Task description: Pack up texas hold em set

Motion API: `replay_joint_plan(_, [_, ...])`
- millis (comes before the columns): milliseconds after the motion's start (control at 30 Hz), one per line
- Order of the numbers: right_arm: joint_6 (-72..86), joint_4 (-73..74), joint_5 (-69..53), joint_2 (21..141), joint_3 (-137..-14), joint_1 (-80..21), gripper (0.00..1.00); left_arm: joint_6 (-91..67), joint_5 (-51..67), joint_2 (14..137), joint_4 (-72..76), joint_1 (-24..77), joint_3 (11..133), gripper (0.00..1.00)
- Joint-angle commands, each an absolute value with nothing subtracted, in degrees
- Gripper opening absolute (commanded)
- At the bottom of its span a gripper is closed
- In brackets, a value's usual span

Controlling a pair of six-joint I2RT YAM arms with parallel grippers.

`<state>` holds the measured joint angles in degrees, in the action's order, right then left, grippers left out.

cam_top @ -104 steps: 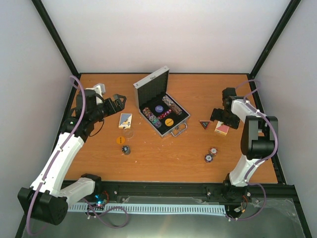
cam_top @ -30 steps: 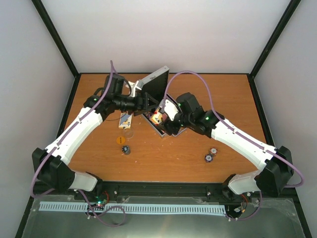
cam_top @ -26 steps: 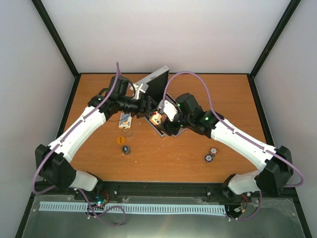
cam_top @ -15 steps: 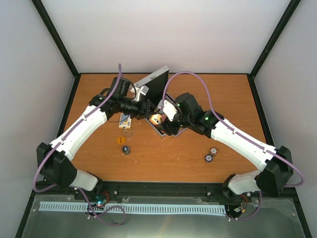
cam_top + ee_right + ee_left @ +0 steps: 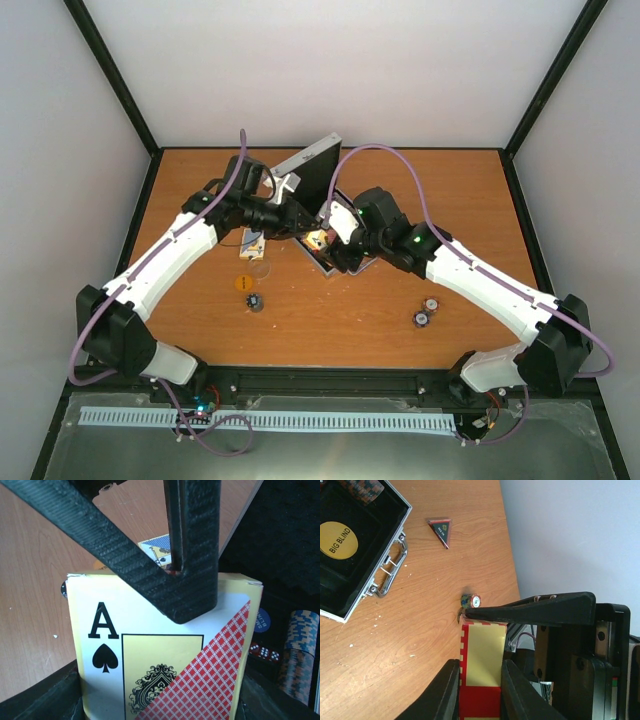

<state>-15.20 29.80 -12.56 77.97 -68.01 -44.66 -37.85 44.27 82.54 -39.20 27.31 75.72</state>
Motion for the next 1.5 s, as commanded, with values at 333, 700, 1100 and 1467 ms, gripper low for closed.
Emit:
replay_joint_plan(333, [-2.5,18.9,-0.1,68.0,-62.1,-42.8,1.00,-50.9,31.7,76.8,-20.9,27.9,67.4,0.01])
replay_joint_plan(700, [19.3,22.0,8.0,64.0,-55.2,-29.0,1.00,-75.6,6.3,75.2,-13.9,30.7,58.0,0.01])
replay_joint_plan(1100, [23.0,21.2,7.7,61.3,-52.0,-25.1,1.00,-86.0,-5.7,85.8,-5.9,35.8,60.8,0.01])
replay_joint_plan(1467, [23.3,19.9,4.7,61.5,-51.3,-21.5,1.00,-90.5,-5.2,93.8,-6.4,38.5,64.9,0.01])
